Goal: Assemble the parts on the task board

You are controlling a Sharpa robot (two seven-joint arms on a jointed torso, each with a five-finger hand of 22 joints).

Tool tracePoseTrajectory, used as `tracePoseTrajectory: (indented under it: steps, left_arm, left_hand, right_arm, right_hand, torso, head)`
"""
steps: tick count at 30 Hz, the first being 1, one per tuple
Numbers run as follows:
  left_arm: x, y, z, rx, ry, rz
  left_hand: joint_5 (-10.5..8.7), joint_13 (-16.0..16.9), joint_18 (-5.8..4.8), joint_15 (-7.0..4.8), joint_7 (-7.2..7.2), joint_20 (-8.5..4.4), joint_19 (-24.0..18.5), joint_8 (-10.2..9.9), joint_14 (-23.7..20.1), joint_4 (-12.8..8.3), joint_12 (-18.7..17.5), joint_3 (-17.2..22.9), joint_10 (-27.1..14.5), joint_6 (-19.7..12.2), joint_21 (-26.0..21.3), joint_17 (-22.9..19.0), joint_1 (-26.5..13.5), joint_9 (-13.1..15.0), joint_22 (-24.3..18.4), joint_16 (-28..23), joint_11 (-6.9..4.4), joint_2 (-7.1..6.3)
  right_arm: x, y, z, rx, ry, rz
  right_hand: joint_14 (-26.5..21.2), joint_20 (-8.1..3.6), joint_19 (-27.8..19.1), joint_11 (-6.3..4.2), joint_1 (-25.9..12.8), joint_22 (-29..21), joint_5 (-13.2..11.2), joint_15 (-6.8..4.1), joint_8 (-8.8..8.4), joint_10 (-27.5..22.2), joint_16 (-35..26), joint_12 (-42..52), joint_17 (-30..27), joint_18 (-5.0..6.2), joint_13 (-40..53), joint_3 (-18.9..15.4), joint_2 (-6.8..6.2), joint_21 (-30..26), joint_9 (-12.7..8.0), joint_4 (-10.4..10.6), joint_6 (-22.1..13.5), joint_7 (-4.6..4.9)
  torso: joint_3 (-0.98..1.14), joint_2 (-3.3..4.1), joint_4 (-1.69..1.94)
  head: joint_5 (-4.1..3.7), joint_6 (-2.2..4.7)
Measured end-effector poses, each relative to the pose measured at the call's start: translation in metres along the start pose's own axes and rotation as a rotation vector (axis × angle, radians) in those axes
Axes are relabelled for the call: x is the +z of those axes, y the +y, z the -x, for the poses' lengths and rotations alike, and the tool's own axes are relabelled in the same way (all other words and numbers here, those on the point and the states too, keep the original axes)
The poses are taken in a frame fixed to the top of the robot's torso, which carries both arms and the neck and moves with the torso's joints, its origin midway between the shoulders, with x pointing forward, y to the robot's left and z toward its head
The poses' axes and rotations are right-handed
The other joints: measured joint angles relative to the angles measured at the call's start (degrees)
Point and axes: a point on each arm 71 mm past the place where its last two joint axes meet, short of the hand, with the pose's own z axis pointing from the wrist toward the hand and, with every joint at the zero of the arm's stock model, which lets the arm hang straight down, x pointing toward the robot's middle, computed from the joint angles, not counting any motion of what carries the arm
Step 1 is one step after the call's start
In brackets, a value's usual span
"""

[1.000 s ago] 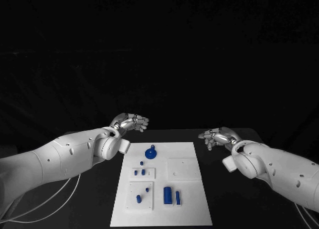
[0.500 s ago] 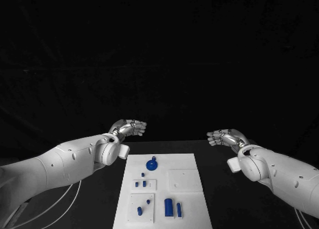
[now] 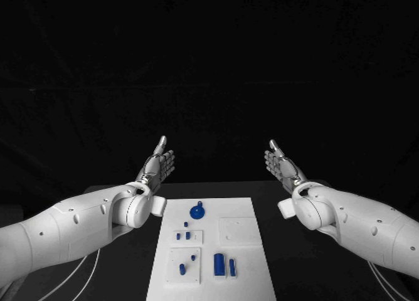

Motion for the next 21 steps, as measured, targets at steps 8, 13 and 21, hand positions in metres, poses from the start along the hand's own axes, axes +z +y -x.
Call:
tracePoseTrajectory:
  steps: [8,13,21]
  left_arm:
    - [-0.037,0.005,-0.049,-0.055,-0.024,-0.019]
    - [-0.053,0.002,-0.063,-0.061,-0.073,-0.037]
    - [-0.059,0.0,-0.064,-0.045,-0.138,-0.054]
  left_hand:
    - [-0.22,-0.3,0.01,-0.56,-0.63,-0.07,-1.8,-0.8,-2.5,0.9,-0.3,-1.7,-4.6,-2.6,-1.6,-1.7,-3.9,-1.7,-8.9,-0.9,-0.63,0.42]
    - [-0.22,-0.5,0.02,-0.75,-0.76,-0.28,-2.7,-1.3,-3.5,1.1,-0.3,-2.4,-6.0,-3.6,-2.1,-2.2,-5.5,-2.2,-11.8,-1.4,-0.65,0.52]
    - [-0.22,-0.5,0.02,-0.75,-0.76,-0.28,-2.7,-1.3,-3.5,1.1,-0.3,-2.4,-6.0,-3.6,-2.1,-2.3,-5.5,-2.3,-11.9,-1.4,-0.66,0.52]
  right_arm:
    - [-0.037,0.011,-0.03,0.121,-0.031,0.048]
    - [-0.061,0.016,-0.043,0.19,-0.083,0.052]
    - [-0.08,0.019,-0.049,0.238,-0.167,0.042]
  right_hand:
    - [-4.0,-0.97,-2.8,-0.73,-4.0,-4.2,-1.0,-0.74,-0.9,-4.6,-1.7,-0.9,-2.1,-0.87,-1.1,-2.3,0.3,-1.5,-2.6,1.4,-3.9,-0.86]
    - [-4.0,-0.97,-2.8,-0.73,-4.0,-4.3,-1.0,-0.73,-0.91,-4.6,-1.7,-0.9,-2.2,-0.87,-1.1,-2.3,0.3,-1.5,-2.7,1.4,-3.9,-0.86]
    - [-4.0,-0.97,-2.8,-0.73,-4.0,-4.3,-1.0,-0.73,-0.9,-4.6,-1.7,-0.9,-2.2,-0.86,-1.1,-2.3,0.3,-1.5,-2.7,1.4,-3.9,-0.86]
  torso:
    - [-0.51,-1.64,2.38]
    - [-0.61,-1.89,2.8]
    - [-0.63,-1.98,2.93]
  head:
    - [-2.14,-1.2]
    - [-2.33,-1.31]
    - [-2.35,-1.31]
